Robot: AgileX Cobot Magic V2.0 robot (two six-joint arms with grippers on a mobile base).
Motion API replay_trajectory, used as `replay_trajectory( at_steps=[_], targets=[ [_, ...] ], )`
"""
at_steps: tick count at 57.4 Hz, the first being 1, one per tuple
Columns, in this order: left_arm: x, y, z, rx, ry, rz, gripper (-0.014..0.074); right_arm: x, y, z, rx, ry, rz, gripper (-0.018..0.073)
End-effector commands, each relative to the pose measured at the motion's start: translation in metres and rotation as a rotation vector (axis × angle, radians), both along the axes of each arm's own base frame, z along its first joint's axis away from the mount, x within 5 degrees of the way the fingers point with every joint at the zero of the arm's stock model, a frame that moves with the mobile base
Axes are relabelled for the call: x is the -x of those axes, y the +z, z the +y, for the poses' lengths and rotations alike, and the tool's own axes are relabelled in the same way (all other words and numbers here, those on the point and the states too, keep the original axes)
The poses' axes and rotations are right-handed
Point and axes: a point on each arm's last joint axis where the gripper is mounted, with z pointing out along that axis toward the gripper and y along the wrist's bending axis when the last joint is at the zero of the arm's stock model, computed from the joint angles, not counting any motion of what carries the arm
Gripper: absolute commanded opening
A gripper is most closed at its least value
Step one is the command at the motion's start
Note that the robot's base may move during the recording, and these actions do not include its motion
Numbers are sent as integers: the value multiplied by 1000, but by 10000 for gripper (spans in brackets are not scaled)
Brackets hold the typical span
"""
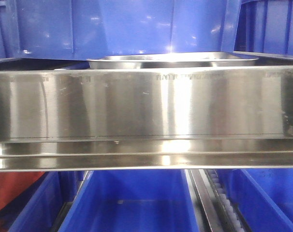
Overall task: Stack silver trays without gaps
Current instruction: 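Raise both arms toward the silver tray on the upper shelf, then lower both grippers onto the silver tray's rim edges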
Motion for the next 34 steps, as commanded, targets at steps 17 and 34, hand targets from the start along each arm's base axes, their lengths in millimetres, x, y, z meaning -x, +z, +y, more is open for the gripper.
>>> replay_trajectory(
  at_steps=[17, 34],
  targets=[
    [-60, -35, -62, -68, 53, 78, -8, -53, -33, 6, 6, -74, -36, -78],
    [-78, -51, -74, -77, 54, 78, 354, -66, -45, 8, 17, -81, -25, 74]
  ],
)
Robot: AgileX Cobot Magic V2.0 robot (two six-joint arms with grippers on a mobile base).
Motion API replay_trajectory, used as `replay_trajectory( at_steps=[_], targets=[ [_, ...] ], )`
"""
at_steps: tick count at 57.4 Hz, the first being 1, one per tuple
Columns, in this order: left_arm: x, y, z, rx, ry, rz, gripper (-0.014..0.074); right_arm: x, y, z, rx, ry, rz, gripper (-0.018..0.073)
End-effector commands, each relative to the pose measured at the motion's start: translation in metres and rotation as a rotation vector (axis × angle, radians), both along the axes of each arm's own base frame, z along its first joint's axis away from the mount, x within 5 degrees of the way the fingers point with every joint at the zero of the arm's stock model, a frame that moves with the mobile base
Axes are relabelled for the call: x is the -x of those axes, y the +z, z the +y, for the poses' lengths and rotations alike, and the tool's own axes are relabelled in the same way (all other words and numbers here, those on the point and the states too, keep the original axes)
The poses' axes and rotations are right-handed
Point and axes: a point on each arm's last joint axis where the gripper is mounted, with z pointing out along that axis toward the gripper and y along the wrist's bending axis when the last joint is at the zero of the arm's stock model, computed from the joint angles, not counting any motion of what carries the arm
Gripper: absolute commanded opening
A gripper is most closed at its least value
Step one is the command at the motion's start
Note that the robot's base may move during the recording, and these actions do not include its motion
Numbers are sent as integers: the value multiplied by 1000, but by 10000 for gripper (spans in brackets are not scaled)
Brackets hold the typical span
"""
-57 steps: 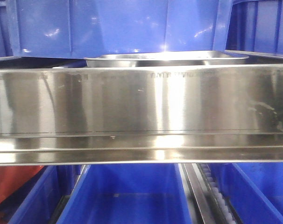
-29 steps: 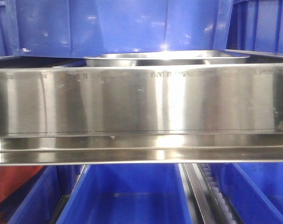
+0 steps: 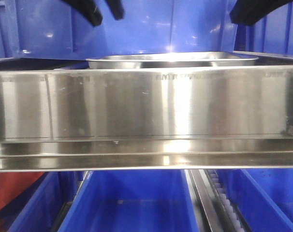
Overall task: Stack silver trays without gaps
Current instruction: 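Lower both grippers onto the silver tray's rim edges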
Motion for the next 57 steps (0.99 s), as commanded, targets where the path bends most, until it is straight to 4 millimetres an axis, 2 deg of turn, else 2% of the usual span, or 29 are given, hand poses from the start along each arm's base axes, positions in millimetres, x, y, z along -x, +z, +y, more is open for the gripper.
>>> replay_trajectory(
  at_steps=[1, 6, 8, 36, 52, 57],
  targets=[
    [-1, 3, -3, 14, 2, -21, 371, -5, 1, 1, 14, 1, -28, 114],
    [-4, -4, -5, 4, 2, -12, 435, -7, -3, 1, 19, 1, -19, 260],
    [-5, -5, -6, 3, 2, -11, 444, -8, -4, 1, 20, 1, -15, 284],
    [-13, -28, -11, -39, 1, 48, 446, -23, -35, 4, 45, 7, 86, 255],
    [-16, -52, -14, -99, 1, 133, 446, -24, -36, 3, 69, 12, 86, 255],
    [-16, -53, -14, -103, 1, 139, 446, -24, -37, 3, 72, 14, 91, 255]
  ],
)
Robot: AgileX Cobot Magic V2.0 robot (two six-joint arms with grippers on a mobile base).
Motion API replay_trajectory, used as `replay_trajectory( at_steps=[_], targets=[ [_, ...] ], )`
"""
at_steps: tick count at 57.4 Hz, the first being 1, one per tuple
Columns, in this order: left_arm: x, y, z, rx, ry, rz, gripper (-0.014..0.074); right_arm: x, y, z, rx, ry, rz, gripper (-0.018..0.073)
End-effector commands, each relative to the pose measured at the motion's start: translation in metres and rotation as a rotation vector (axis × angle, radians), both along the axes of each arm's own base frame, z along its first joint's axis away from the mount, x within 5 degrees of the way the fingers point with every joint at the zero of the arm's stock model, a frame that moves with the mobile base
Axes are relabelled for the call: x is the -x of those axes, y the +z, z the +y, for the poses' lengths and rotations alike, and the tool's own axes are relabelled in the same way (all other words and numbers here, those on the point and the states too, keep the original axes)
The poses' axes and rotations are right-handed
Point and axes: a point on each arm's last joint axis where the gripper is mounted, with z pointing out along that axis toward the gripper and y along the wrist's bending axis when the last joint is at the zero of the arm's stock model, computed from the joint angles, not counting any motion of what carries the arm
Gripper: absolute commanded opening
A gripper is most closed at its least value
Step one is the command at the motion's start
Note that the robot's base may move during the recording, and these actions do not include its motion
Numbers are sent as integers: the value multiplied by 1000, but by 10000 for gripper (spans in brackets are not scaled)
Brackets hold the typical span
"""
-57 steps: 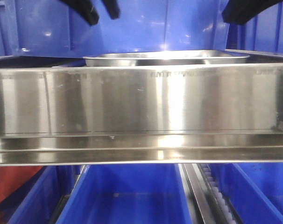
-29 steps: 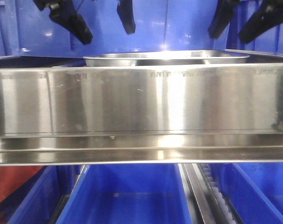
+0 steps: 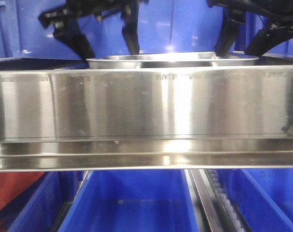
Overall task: Stack silver trays without gaps
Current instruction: 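Lower both grippers onto the silver tray's rim edges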
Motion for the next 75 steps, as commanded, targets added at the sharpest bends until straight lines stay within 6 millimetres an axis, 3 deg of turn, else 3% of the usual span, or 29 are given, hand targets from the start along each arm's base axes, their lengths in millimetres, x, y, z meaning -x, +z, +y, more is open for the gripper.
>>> replay_trajectory(
  at_steps=[1, 48, 69, 75],
  targets=[
    [1, -2, -2, -3, 1, 13, 446, -1, 3, 0, 16, 9, -17, 255],
    [1, -2, -2, -3, 1, 13, 440, 0, 2, 0, 19, 13, 2, 255],
    [2, -2, -1, -21, 0, 18, 331, -1, -5, 1, 25, 17, 37, 253],
    [2, -3, 0, -23, 0, 22, 298, -1, -7, 1, 27, 19, 49, 189]
  ],
)
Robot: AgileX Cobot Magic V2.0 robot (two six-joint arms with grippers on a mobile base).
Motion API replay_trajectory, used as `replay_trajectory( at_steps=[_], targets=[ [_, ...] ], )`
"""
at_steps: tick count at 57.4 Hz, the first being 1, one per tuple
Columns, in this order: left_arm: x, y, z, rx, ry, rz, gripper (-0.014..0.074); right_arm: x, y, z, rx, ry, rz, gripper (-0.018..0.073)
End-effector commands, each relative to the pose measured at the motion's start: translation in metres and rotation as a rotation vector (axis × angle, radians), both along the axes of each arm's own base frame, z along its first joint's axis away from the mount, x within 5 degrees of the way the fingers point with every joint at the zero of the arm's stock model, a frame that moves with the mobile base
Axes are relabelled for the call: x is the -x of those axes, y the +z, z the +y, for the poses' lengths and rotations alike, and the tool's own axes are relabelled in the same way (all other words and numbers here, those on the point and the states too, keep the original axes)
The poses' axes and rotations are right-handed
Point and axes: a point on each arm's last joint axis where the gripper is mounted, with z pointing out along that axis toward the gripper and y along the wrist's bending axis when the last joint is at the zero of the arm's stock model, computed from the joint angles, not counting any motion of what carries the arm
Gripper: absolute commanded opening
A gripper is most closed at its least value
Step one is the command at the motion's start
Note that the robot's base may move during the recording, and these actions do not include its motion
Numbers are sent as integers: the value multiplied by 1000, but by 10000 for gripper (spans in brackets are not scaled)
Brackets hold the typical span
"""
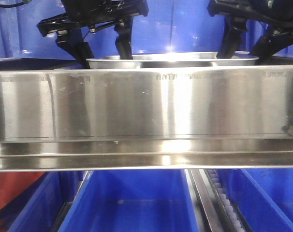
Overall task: Stack silver trays without gaps
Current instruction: 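Lower both grippers onto the silver tray's rim edges, then close both grippers on the tray rim and lift it off the shelf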
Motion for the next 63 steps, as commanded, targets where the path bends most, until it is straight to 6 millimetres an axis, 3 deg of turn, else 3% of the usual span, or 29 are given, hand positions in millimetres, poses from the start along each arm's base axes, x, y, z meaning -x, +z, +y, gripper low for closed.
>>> replay_trajectory(
  at_steps=[1, 9, 14, 20, 44, 63],
  targets=[
    [3, 2, -1, -2, 1, 8, 293, -1, 1, 1, 8, 9, 0, 174],
    [4, 1, 0, -10, 1, 20, 206, 0, 1, 1, 10, 12, 12, 8],
    [4, 1, 0, -11, 1, 22, 97, 0, 1, 1, 10, 12, 13, -91],
    [4, 1, 0, -14, 1, 26, -39, 0, 1, 1, 10, 12, 13, -78],
    [9, 5, 4, -42, 1, 40, -20, 7, 12, 0, 5, 15, -9, -79],
    [23, 35, 15, -22, 1, 11, -20, 31, 41, -4, -3, 28, -41, -79]
  ],
)
